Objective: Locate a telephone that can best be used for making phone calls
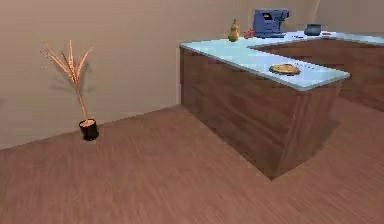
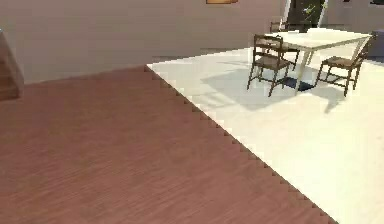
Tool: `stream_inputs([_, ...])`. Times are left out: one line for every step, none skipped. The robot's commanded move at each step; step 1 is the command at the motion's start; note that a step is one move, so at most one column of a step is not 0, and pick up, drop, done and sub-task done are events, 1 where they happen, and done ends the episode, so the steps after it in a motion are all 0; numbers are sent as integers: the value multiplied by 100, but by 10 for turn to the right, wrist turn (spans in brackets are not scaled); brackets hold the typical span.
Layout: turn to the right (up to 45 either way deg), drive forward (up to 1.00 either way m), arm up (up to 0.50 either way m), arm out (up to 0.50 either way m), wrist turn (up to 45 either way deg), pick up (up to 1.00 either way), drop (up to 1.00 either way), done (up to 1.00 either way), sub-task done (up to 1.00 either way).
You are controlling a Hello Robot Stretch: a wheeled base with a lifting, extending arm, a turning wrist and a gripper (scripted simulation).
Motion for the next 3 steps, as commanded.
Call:
stream_inputs([450, 0, 0, 0, 0, 0, 0, 0, 0])
stream_inputs([90, 0, 0, 0, 0, 0, 0, 0, 0])
stream_inputs([0, 100, 0, 0, 0, 0, 0, 0, 0])
